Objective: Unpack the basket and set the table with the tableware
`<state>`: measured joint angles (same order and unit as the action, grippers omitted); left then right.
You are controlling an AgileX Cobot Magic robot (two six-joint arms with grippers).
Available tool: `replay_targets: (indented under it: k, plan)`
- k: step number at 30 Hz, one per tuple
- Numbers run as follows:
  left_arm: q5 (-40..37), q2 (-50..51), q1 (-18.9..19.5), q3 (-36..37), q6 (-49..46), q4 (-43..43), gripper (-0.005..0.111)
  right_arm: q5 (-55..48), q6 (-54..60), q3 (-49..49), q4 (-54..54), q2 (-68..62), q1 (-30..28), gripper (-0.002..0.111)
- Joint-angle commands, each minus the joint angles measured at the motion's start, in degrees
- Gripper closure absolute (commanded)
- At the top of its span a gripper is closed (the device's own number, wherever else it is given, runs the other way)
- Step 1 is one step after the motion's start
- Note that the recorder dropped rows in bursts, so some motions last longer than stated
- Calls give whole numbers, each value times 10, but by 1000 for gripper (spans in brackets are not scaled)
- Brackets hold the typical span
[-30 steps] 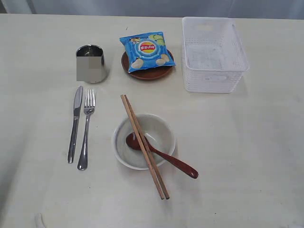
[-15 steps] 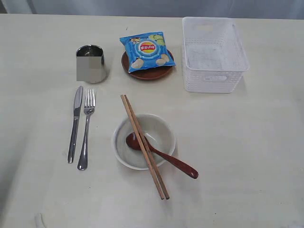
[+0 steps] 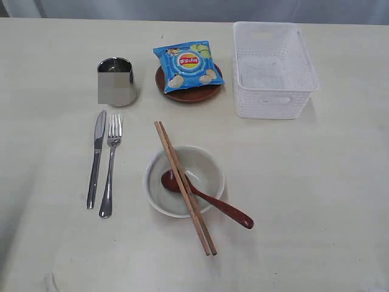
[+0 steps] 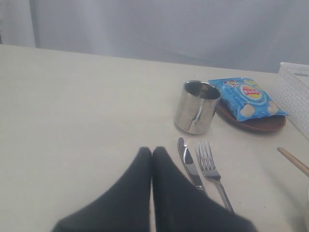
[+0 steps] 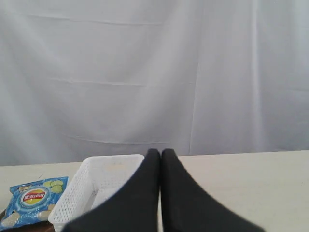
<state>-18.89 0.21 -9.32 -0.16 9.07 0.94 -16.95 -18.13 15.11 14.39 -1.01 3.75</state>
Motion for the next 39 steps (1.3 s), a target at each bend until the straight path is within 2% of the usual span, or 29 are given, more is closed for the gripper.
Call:
replay_targets:
  k: [1, 8, 11, 17, 21, 31, 39]
  plan:
    - [6, -2, 1, 2, 0, 2, 107, -7, -2, -2, -22, 10, -3, 108]
    - [6, -2, 1, 2, 0, 2, 107, -46, 135, -6, -152, 10, -3, 108]
    - [6, -2, 1, 2, 0, 2, 107, -27, 149, -37, -177, 10, -3, 108]
    - [6, -2, 1, 2, 0, 2, 107, 35, 106, -117, -144, 10, -3, 108]
    - [6, -2, 1, 2, 0, 2, 107, 38, 106, -147, -139, 10, -3, 108]
    - [6, -2, 1, 2, 0, 2, 107, -25, 111, -151, -139, 10, -3, 108]
    - [6, -2, 1, 2, 0, 2, 107, -28, 160, -151, -139, 10, -3, 108]
